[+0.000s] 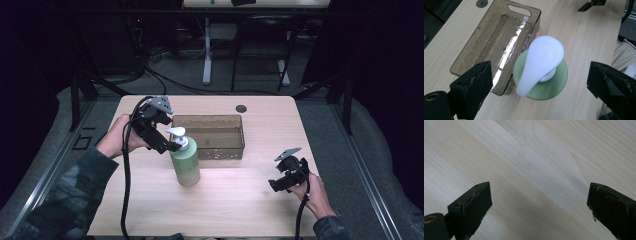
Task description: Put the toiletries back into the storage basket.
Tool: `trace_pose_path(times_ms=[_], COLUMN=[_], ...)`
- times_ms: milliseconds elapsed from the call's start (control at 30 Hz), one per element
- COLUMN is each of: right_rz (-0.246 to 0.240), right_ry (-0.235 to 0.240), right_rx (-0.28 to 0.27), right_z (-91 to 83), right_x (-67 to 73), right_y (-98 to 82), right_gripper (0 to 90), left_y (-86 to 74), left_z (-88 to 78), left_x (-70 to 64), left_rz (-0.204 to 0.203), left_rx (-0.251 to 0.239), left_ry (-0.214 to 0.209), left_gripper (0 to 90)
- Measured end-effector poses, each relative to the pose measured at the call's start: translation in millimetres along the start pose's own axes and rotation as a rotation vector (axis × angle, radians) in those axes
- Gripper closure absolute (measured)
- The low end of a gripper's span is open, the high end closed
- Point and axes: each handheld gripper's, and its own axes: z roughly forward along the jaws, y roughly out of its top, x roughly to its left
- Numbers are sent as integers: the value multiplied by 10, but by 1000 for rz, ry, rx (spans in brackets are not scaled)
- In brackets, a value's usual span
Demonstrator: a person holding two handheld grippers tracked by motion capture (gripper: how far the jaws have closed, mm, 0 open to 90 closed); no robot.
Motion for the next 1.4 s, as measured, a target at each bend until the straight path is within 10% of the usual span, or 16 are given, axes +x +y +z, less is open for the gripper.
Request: trace_pose_path(times_ms=[733, 1400], right_rz=[0, 5], right_ry=[2, 5], right_rx=[-1, -6], right_z=[-12, -20], right_x=[-2, -3], right_y=[-1, 1], right_gripper=[50, 52], left_y=[221, 207], left_z=[61, 90], left_x=[-93, -34], left_rz=[89, 75], left_rx=[94, 113], left_ry=[-20, -11], left_gripper=[393, 510])
